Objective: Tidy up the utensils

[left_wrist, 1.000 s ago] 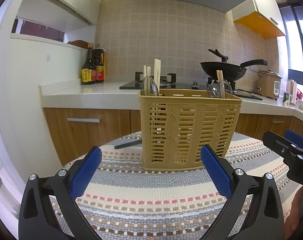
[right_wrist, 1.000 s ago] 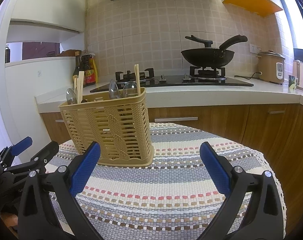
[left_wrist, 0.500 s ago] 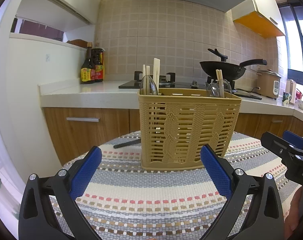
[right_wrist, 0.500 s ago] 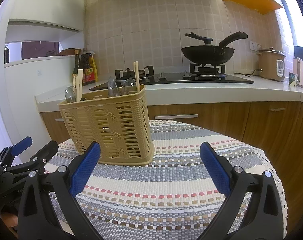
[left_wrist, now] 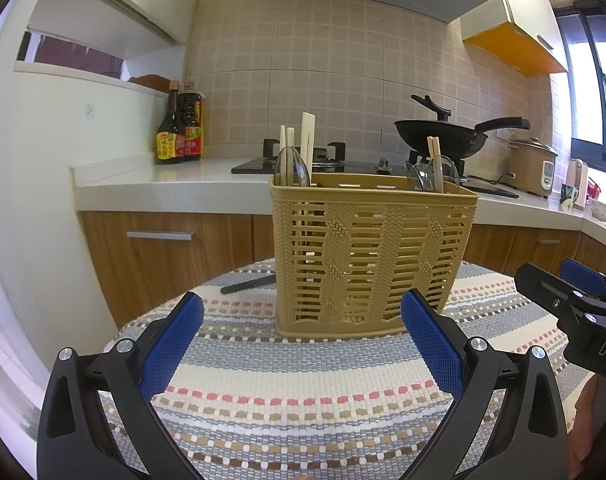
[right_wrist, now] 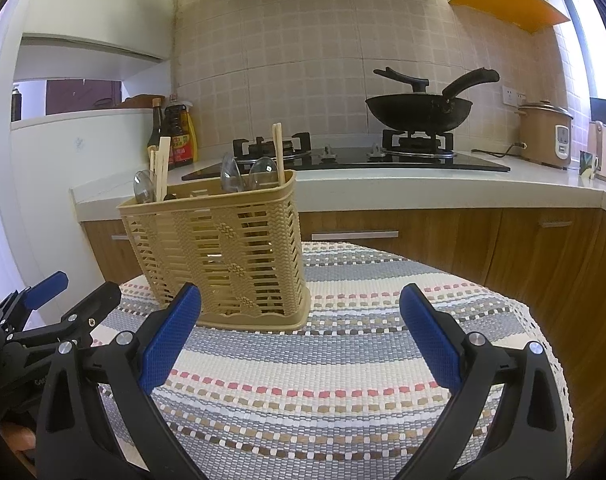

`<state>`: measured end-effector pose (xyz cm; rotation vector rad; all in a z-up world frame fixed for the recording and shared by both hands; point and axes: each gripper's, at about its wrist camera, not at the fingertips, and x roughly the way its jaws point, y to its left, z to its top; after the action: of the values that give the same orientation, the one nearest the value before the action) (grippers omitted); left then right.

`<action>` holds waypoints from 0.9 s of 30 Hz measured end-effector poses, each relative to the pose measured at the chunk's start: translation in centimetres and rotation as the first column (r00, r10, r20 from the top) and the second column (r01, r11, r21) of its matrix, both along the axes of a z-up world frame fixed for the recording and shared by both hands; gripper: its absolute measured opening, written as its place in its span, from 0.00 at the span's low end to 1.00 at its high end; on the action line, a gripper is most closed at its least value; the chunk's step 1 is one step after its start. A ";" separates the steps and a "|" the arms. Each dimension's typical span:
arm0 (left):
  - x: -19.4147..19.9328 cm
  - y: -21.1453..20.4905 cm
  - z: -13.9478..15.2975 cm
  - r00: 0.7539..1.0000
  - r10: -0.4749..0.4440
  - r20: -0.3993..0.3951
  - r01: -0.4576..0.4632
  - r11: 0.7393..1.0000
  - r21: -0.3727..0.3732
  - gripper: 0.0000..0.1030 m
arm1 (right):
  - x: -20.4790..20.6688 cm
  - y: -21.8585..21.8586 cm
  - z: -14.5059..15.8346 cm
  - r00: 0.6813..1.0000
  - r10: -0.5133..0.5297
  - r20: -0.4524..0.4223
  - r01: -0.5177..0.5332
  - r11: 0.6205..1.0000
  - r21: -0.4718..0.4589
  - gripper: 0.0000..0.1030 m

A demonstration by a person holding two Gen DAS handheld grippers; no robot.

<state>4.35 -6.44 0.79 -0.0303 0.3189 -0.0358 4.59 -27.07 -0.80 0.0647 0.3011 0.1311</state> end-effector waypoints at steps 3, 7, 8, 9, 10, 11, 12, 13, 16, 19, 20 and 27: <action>0.0 0.0 0.0 1.000 0.000 0.000 0.000 1.000 0.000 0.93 | 0.0 0.1 0.0 1.000 0.001 -0.001 -0.001 1.000 -0.004 0.92; 0.1 0.0 -0.1 1.000 -0.005 -0.007 0.005 1.000 -0.007 0.93 | 0.0 0.1 0.0 1.000 0.002 0.000 -0.002 1.000 -0.001 0.92; 0.2 0.1 -0.1 1.000 -0.008 -0.010 0.007 1.000 -0.011 0.93 | 0.0 0.1 0.0 1.000 0.002 0.000 -0.002 1.000 -0.001 0.92; 0.2 0.2 -0.1 1.000 -0.011 -0.012 0.010 1.000 -0.016 0.93 | 0.0 0.1 0.0 1.000 0.002 -0.001 -0.002 1.000 0.000 0.92; 0.2 0.2 -0.2 1.000 -0.010 -0.013 0.010 1.000 -0.019 0.93 | 0.0 0.1 0.0 1.000 0.003 -0.002 -0.003 1.000 0.000 0.92; 0.3 0.3 -0.2 1.000 -0.010 -0.015 0.009 1.000 -0.021 0.93 | 0.0 0.1 0.0 1.000 0.004 -0.004 -0.004 1.000 0.000 0.92; 0.3 0.3 -0.2 1.000 -0.009 -0.015 0.009 1.000 -0.022 0.93 | 0.0 0.1 0.0 1.000 0.004 -0.004 -0.004 1.000 0.000 0.92; 0.3 0.4 -0.2 1.000 -0.009 -0.015 0.009 1.000 -0.023 0.93 | 0.0 0.1 0.0 1.000 0.003 -0.004 -0.003 1.000 0.000 0.92; 0.3 0.4 -0.2 1.000 -0.010 -0.014 0.010 1.000 -0.022 0.93 | 0.0 0.1 0.1 1.000 0.004 0.001 -0.004 1.000 -0.002 0.92; 0.3 0.4 -0.2 1.000 -0.010 -0.015 0.010 1.000 -0.022 0.93 | 0.0 0.2 0.1 1.000 0.006 0.002 -0.006 1.000 -0.008 0.92; 0.3 0.4 -0.2 1.000 -0.010 -0.015 0.009 1.000 -0.022 0.93 | 0.0 0.3 0.1 1.000 0.007 0.002 -0.007 1.000 -0.011 0.92; 0.3 0.5 -0.2 1.000 -0.007 -0.019 0.007 1.000 -0.025 0.93 | 0.1 0.1 0.0 1.000 0.004 -0.011 -0.004 1.000 0.007 0.92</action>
<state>4.66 -5.95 0.60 -0.0541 0.3374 -0.0465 4.71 -27.00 -0.76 0.0718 0.3119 0.1361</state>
